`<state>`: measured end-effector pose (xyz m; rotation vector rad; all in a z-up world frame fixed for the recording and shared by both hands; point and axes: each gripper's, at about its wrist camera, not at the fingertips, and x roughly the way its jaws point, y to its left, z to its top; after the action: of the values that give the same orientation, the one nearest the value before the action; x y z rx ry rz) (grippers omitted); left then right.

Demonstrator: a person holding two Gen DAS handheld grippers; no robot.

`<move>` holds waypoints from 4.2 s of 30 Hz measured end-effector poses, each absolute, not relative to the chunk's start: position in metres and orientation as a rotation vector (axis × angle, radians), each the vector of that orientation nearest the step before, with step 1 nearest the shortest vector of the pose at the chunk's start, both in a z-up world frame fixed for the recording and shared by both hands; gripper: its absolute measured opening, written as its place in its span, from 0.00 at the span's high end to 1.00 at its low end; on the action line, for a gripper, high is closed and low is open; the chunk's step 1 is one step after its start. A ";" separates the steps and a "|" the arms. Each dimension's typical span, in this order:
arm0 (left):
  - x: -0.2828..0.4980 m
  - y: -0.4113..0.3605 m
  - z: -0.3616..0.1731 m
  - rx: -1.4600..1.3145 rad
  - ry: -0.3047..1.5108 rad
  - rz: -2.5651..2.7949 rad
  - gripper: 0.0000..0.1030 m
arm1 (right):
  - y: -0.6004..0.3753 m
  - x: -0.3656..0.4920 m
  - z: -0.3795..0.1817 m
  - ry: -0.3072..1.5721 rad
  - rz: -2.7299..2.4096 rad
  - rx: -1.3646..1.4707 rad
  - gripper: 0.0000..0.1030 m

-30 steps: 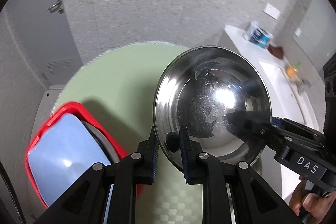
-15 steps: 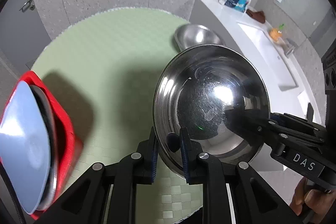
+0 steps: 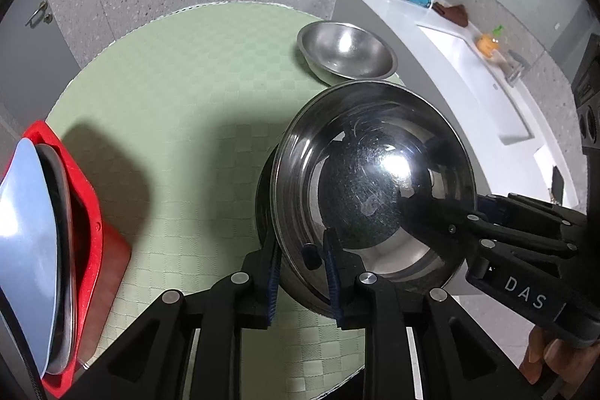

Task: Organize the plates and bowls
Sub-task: 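Carry the small steel bowl over the medium steel bowl on the table, then lower the small bowl into the medium bowl and open both grippers, then move both grippers to another steel bowl and close on its rim, then carry the steel bowl over the stacked bowls and lower it onto them, then close both grippers on the rim of the stacked steel bowls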

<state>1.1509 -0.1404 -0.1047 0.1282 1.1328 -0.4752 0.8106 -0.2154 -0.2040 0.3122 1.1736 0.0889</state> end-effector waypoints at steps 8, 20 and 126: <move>1.146 -0.140 -0.103 0.141 1.134 -0.507 0.69 | -0.211 0.808 -0.201 1.190 0.079 0.284 0.68; 1.145 -0.141 -0.102 0.146 1.149 -0.529 0.68 | -0.210 0.801 -0.194 1.205 0.063 0.290 0.67; 1.153 -0.142 -0.104 -0.021 1.149 -0.372 0.83 | -0.228 0.822 -0.192 1.162 0.265 0.225 0.81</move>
<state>1.1530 -0.1420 -0.1044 -0.0208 1.1490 -0.3718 0.8216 -0.2281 -0.1924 0.2252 1.1623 0.2647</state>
